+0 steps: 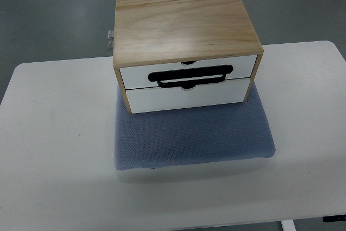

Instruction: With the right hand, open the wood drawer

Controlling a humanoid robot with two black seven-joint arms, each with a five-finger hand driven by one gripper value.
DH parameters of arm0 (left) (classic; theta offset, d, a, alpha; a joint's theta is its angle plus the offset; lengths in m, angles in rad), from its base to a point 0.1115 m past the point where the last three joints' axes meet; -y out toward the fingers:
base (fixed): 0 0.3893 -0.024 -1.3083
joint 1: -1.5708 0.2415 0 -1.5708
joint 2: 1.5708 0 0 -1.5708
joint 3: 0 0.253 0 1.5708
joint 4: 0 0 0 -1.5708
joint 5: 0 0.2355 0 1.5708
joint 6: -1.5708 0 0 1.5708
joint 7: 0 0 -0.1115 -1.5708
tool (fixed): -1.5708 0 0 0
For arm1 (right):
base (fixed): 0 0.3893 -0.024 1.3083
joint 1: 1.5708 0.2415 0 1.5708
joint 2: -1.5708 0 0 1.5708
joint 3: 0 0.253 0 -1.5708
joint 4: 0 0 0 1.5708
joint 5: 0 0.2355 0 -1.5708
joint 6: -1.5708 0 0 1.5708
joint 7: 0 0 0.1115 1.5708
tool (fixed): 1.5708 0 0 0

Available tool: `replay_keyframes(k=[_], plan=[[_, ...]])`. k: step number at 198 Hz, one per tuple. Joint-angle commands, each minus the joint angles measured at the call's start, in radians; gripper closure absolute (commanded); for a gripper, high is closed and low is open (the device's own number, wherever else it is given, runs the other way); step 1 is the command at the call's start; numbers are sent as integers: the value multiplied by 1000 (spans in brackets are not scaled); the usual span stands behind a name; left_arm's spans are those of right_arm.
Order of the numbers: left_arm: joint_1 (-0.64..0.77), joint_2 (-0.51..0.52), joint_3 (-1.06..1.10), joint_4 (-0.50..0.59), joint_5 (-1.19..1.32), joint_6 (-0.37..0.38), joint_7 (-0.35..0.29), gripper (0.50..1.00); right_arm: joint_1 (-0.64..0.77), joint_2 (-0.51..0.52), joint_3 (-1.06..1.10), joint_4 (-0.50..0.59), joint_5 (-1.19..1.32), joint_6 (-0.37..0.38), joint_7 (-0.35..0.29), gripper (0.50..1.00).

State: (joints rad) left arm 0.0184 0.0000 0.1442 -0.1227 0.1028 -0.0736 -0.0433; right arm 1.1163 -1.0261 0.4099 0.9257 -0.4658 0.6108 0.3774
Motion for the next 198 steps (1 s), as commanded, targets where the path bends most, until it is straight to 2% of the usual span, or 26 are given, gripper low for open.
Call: replay_keyframes(k=[1,21,71,123,158,198], plan=[[0,0,0,0,0,0,-1,500,5,-11,-2,97,-48,0,0,560],[0,0,0,0,0,0,0,500,8,-28,-3,211,-103,0,-2,560],[0,0,0,0,0,0,0,500,57,-26,-17,324,-172,0,-3,560],[0,0,0,0,0,0,0,500,62,-40,-26,533,-251,0,-5,560],[0,0,0,0,0,0,-1,500,57,-29,-16,613,-254,0,-3,560],[0,0,0,0,0,0,0,500,54,34,-19,622,-294,0,-14,560]])
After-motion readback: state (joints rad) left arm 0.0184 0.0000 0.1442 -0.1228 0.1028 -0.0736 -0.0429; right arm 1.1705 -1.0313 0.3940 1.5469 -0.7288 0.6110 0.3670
